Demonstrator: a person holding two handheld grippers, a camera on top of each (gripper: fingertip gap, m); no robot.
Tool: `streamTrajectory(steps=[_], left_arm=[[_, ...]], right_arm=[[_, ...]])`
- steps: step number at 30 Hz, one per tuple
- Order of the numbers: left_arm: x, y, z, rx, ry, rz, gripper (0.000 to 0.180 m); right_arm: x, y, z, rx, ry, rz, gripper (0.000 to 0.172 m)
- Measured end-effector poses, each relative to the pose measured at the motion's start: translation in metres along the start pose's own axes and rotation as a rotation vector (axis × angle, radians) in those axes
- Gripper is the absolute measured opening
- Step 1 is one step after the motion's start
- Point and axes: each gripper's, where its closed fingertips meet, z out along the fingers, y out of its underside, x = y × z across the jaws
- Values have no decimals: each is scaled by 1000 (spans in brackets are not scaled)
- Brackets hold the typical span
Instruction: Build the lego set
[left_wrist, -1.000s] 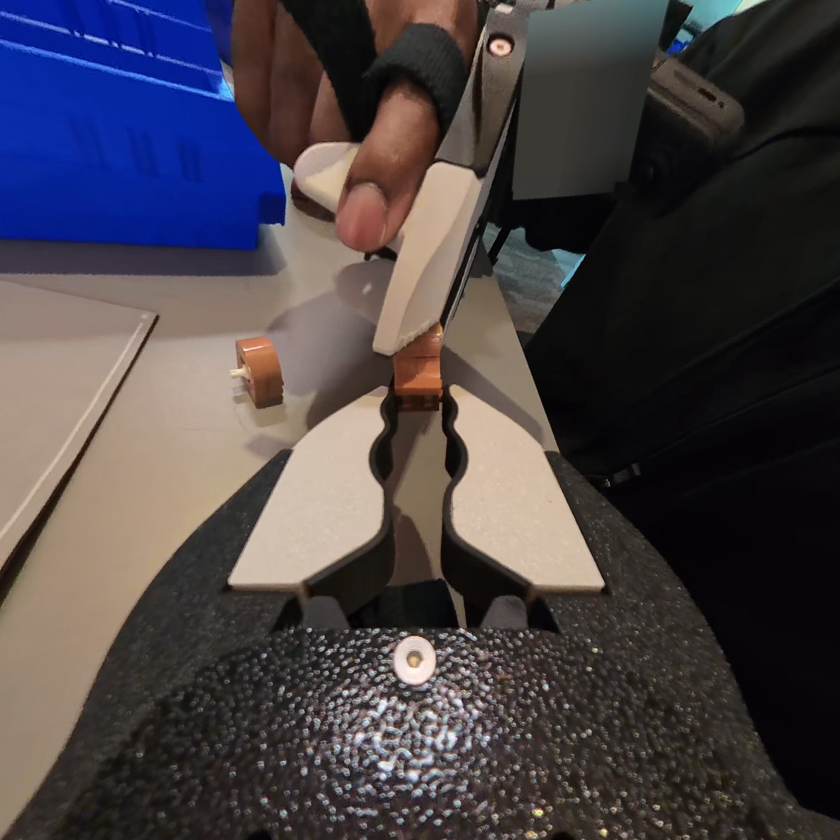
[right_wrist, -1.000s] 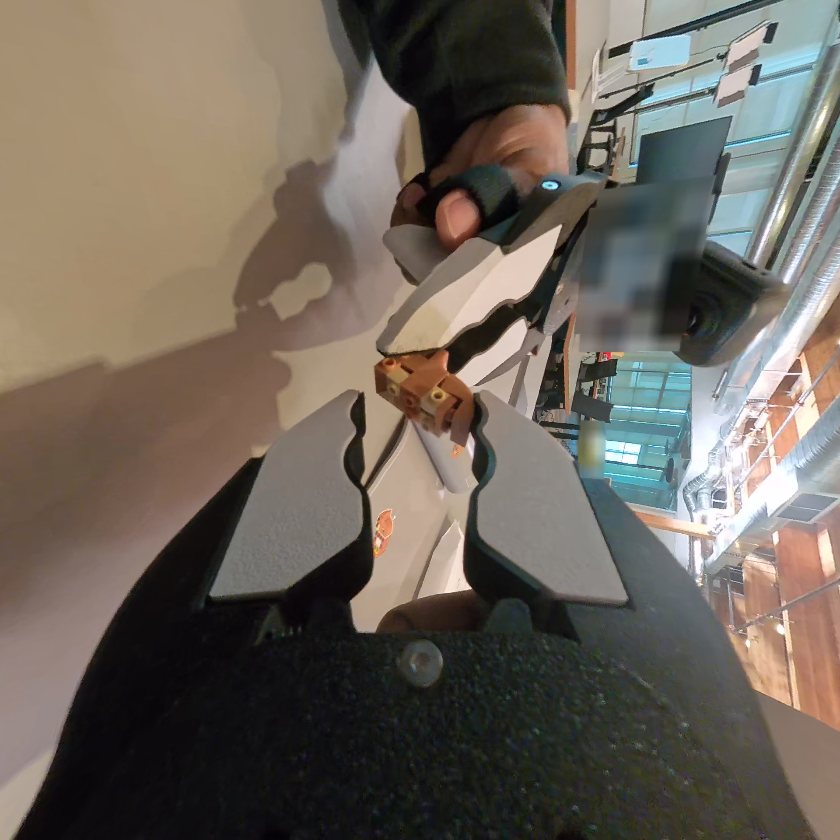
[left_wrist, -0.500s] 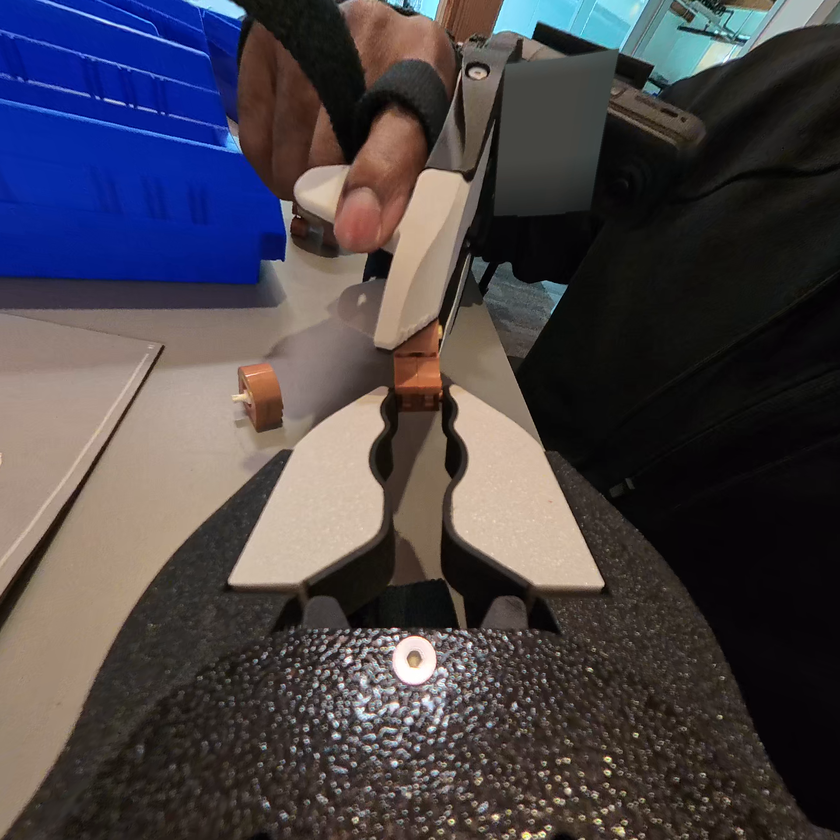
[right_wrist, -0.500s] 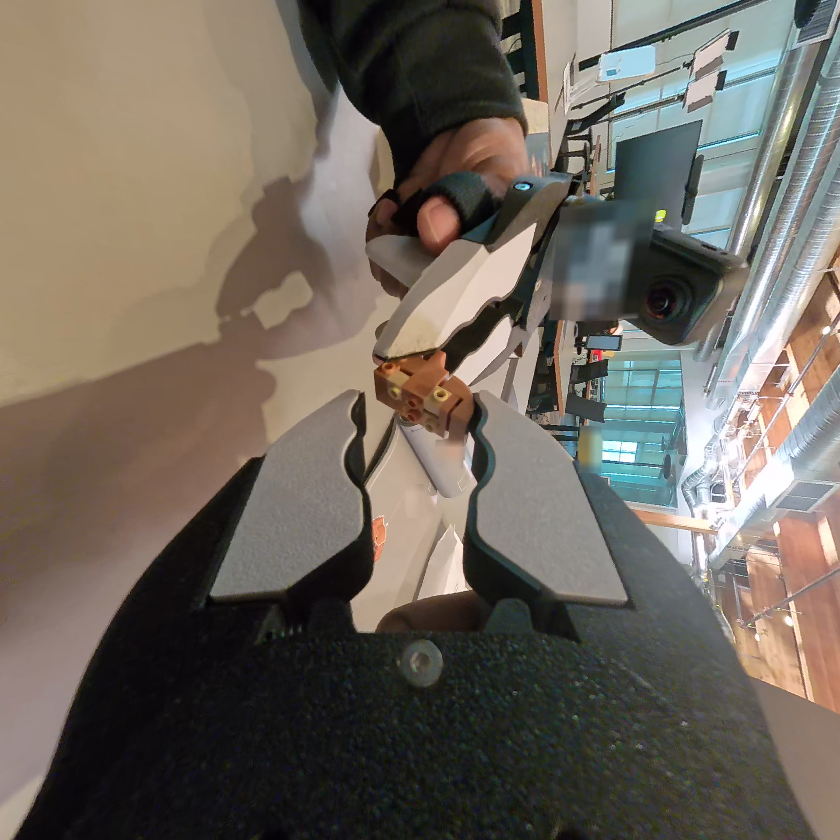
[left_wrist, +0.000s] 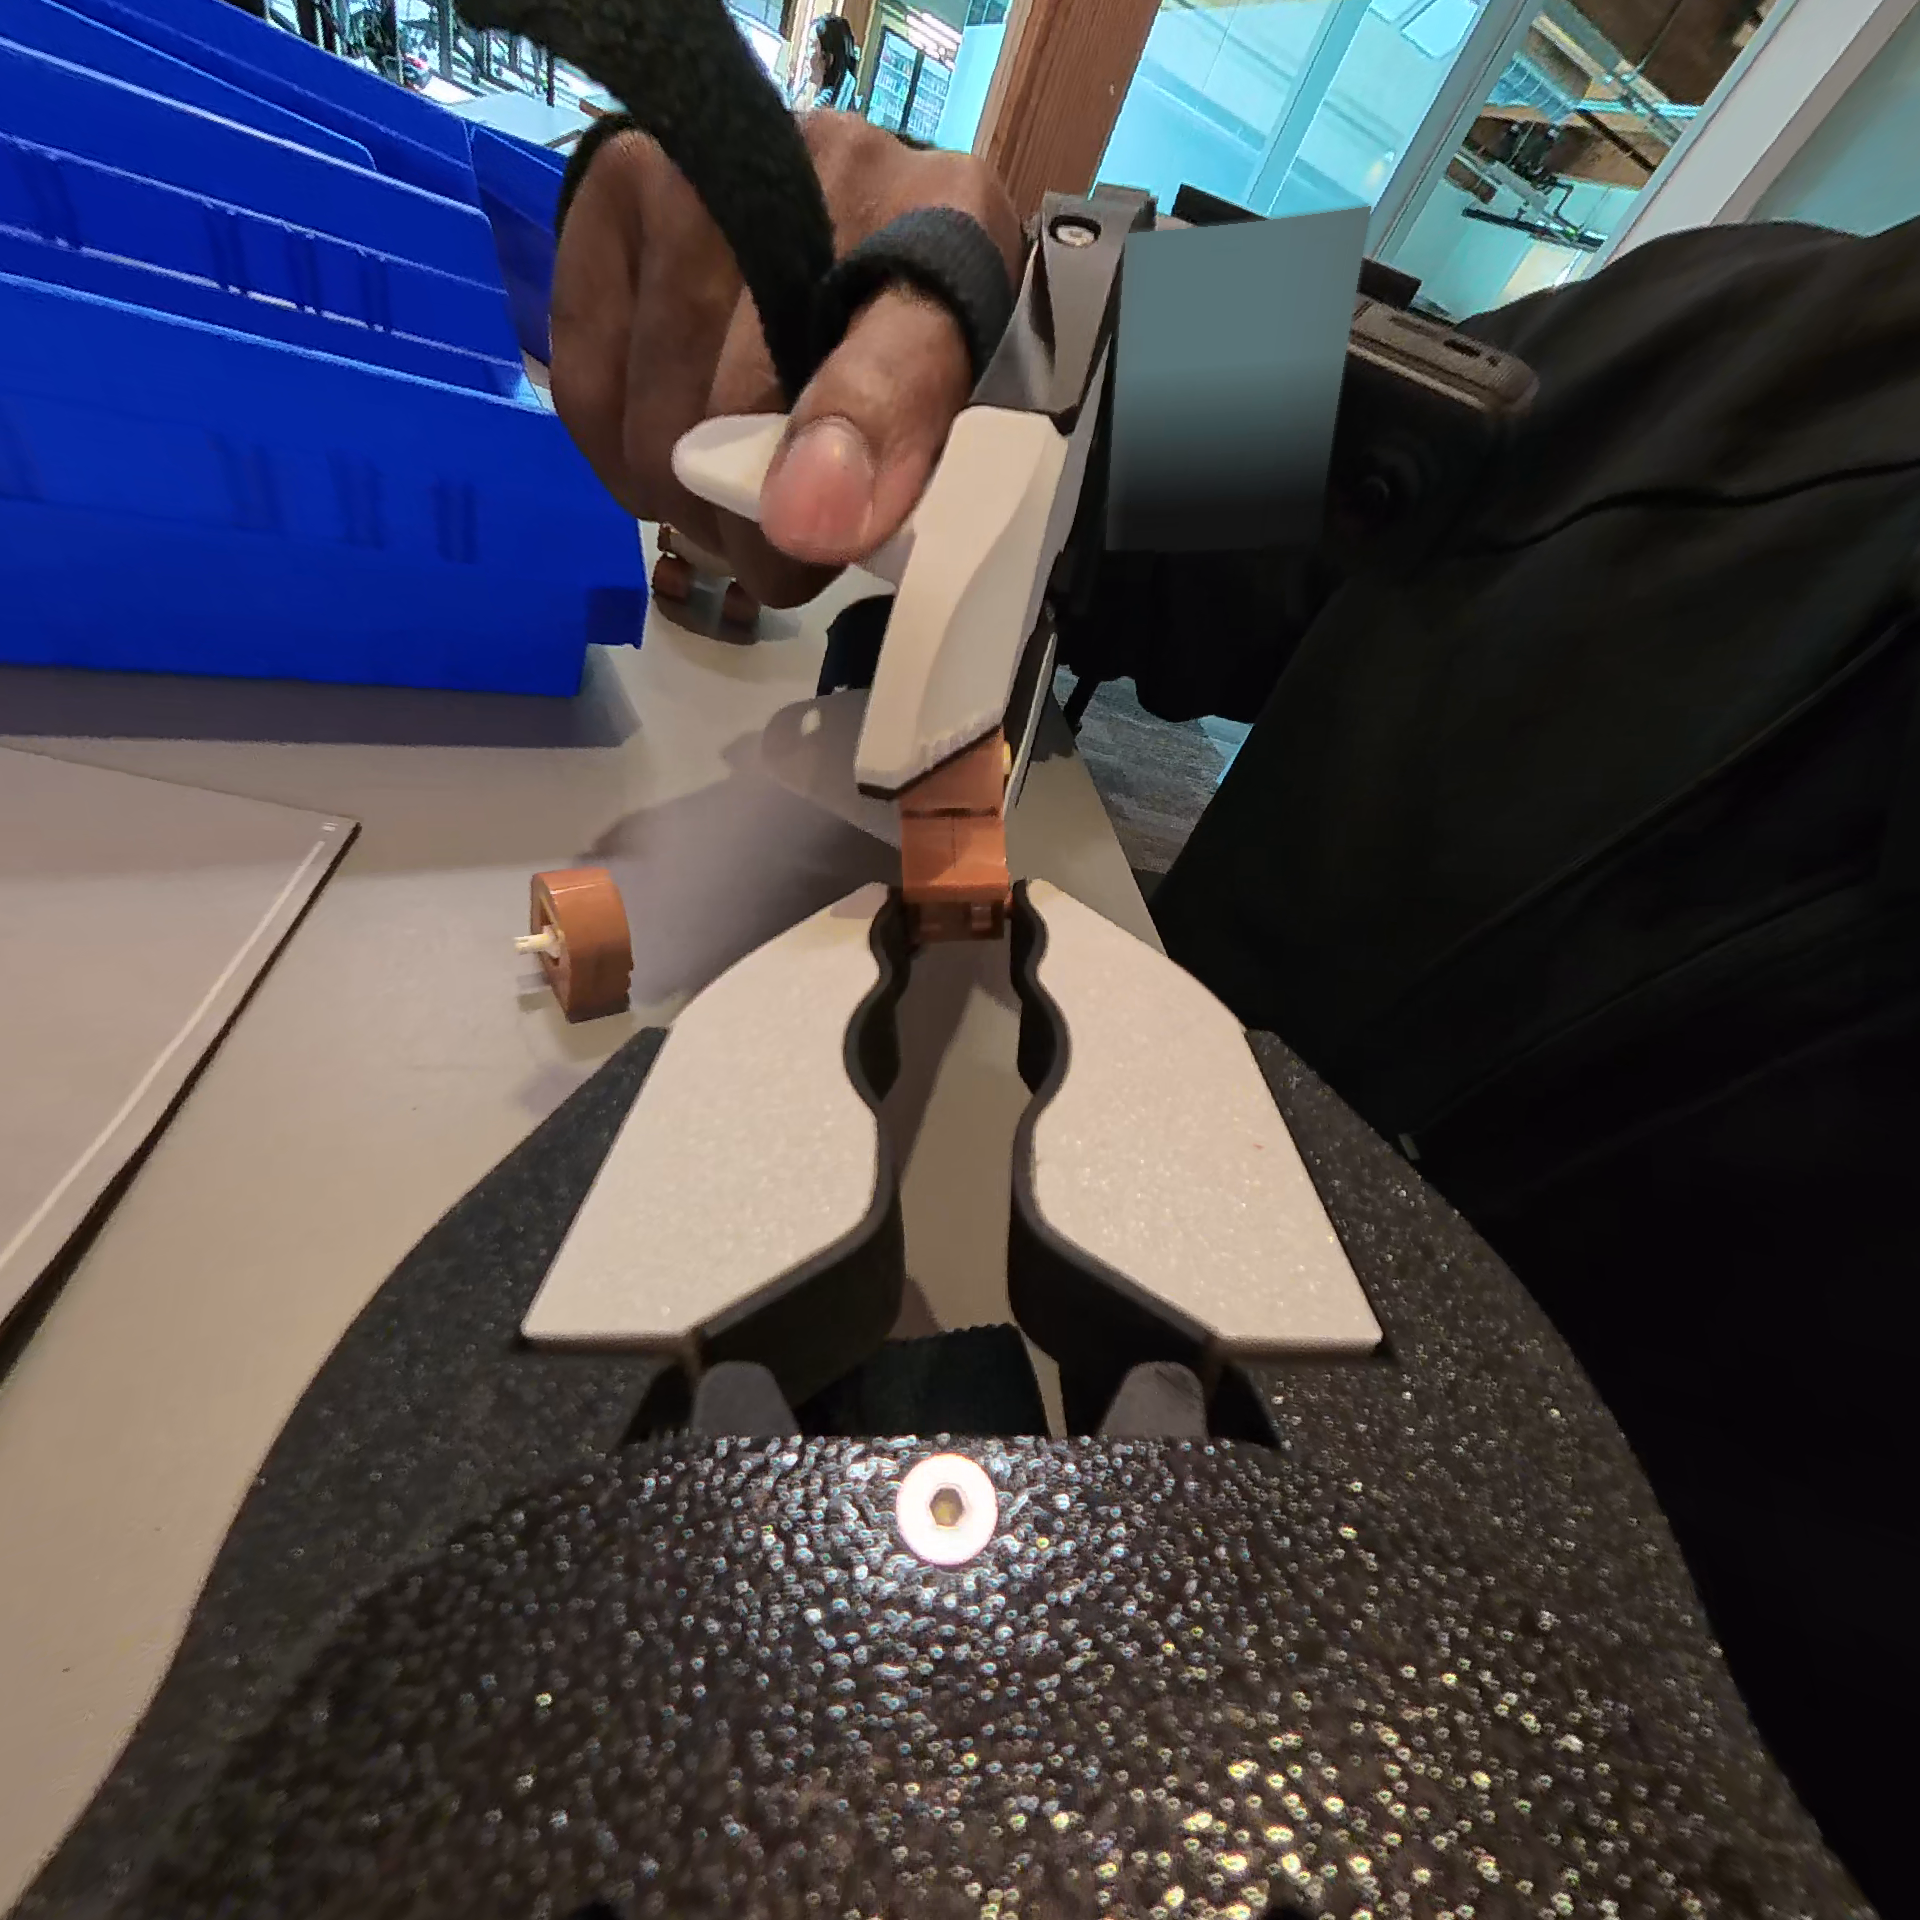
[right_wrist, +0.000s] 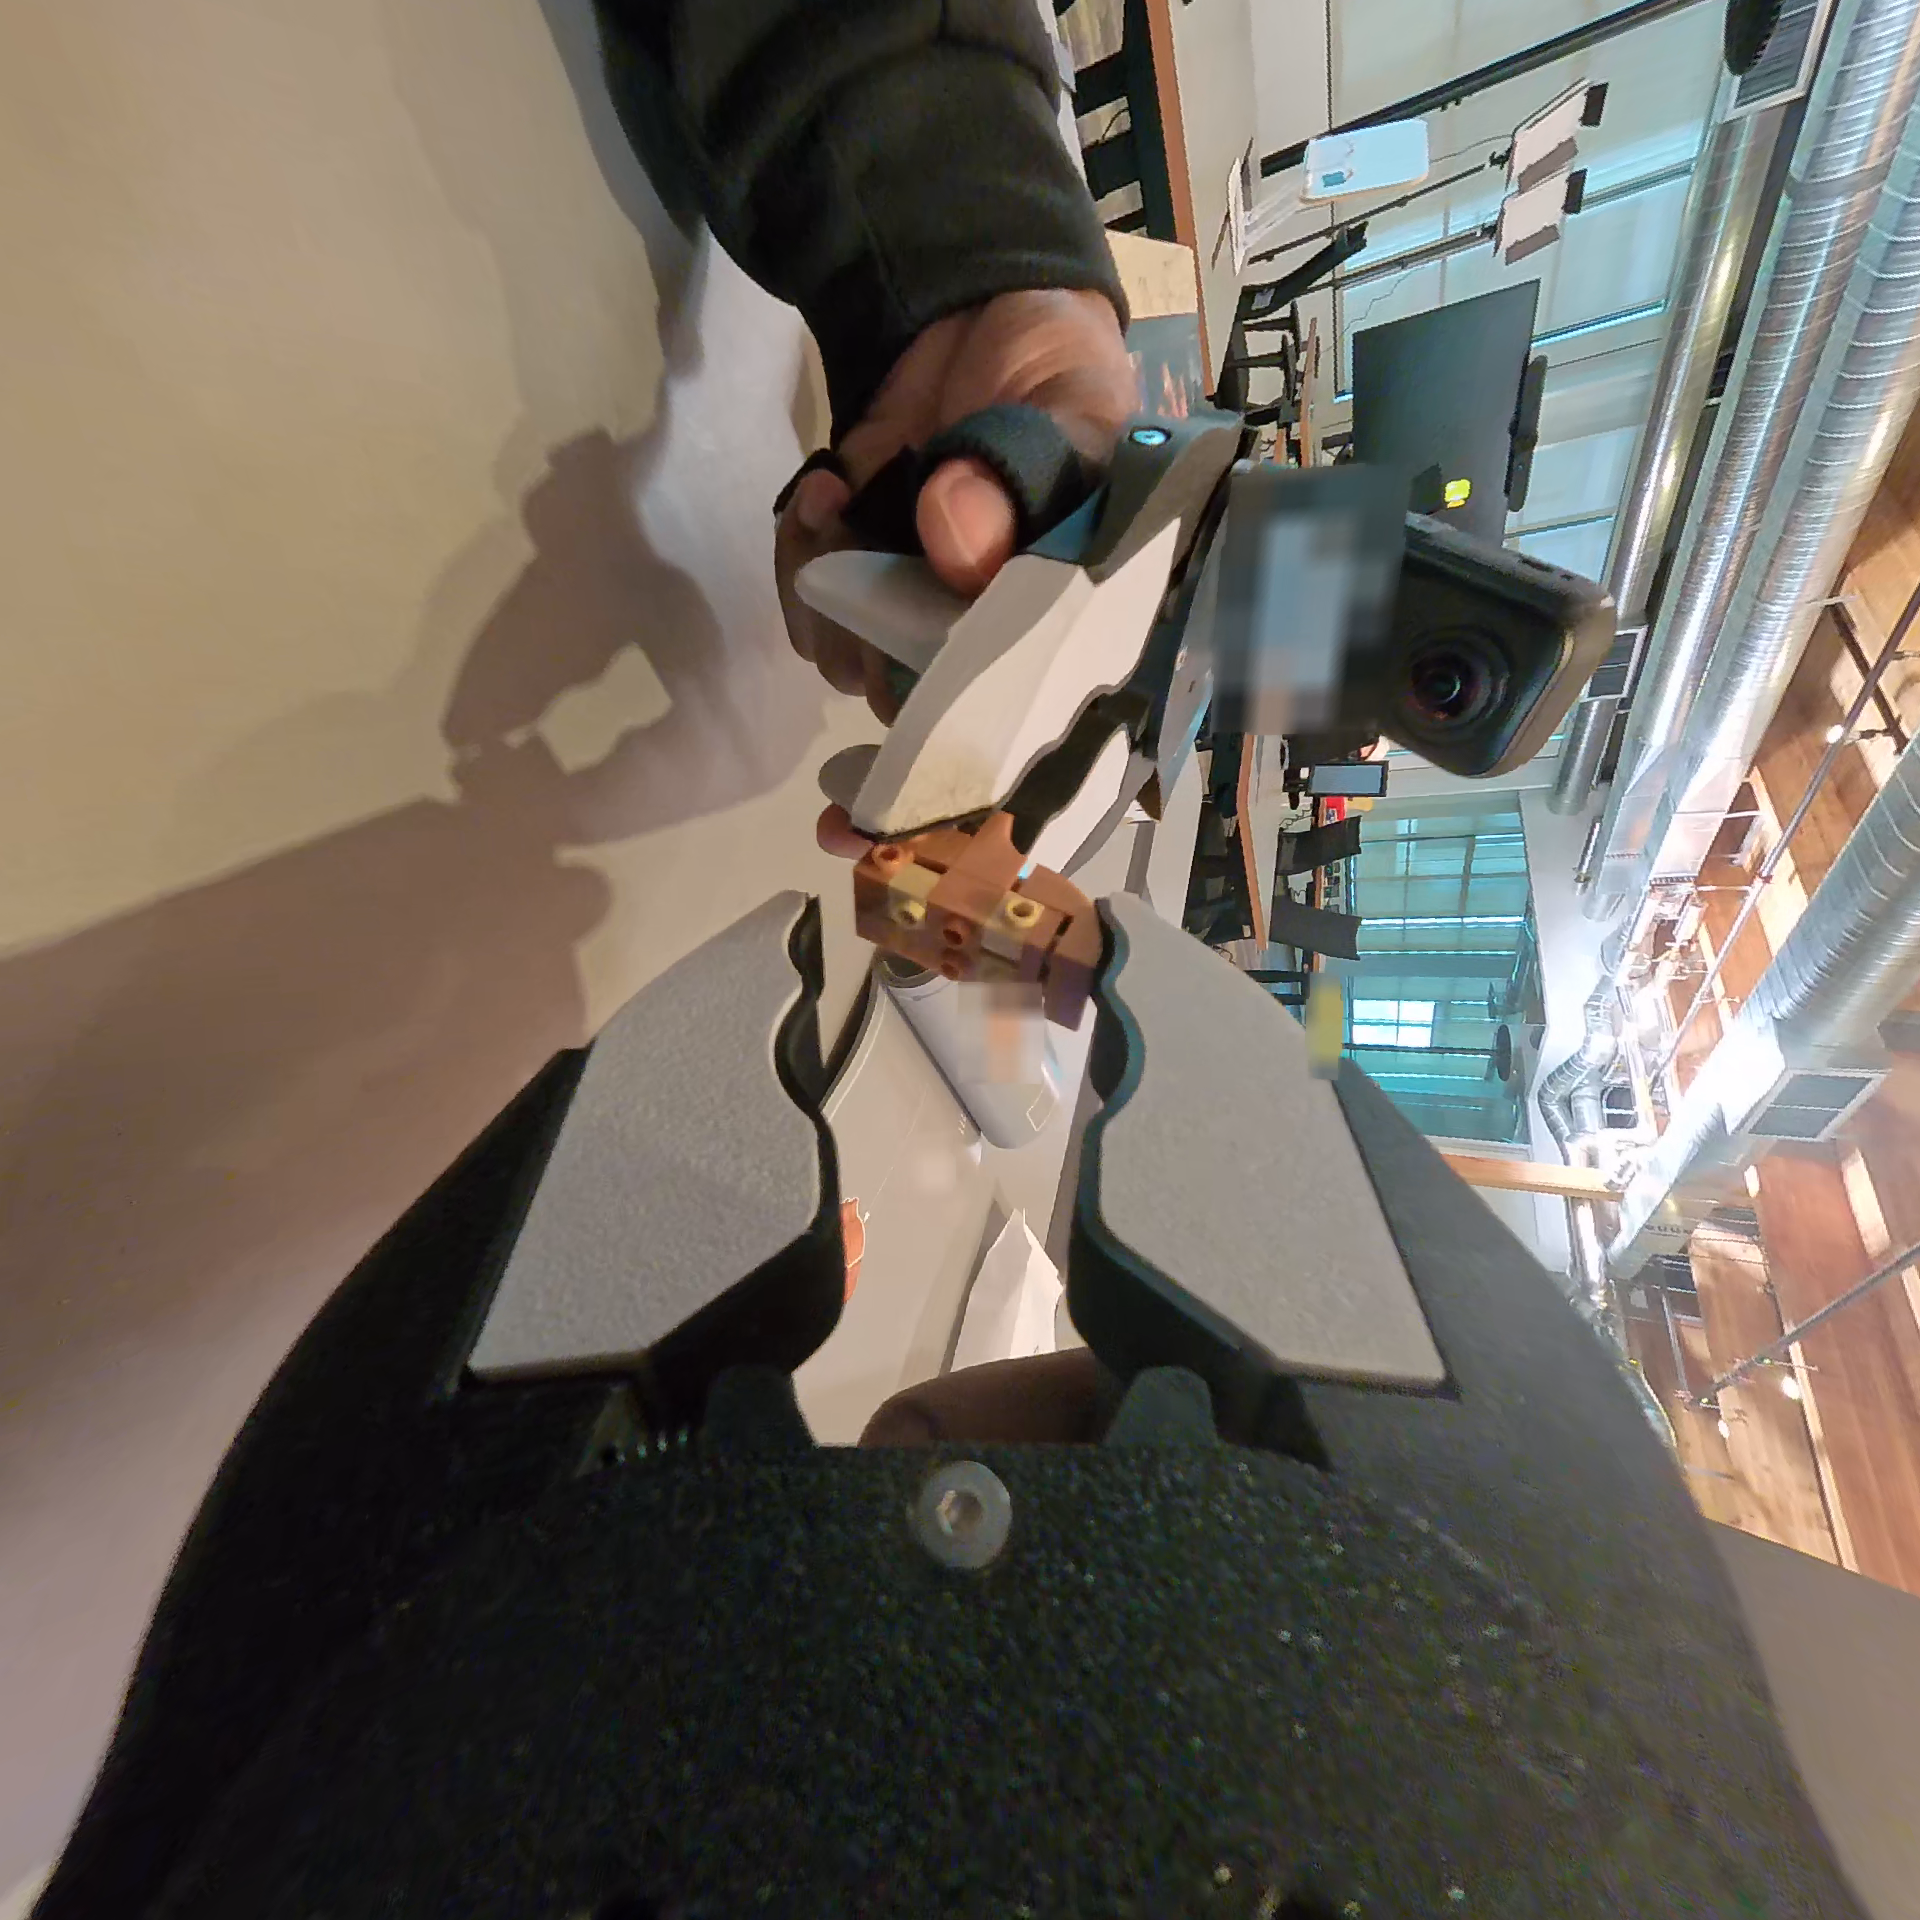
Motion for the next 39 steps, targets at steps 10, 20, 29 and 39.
streamTrajectory(steps=[10,20,29,39], left_arm=[[-1,-6,-4,28,-16,1,18],[-6,-21,-12,132,-28,-40,18],[-4,-21,-8,122,-18,-41,18],[-6,-14,-5,82,-34,-36,18]], right_arm=[[10,3,-5,-17,74,31,57],[26,8,-3,-12,234,166,67],[26,1,0,29,243,173,64],[22,4,0,7,232,145,46]])
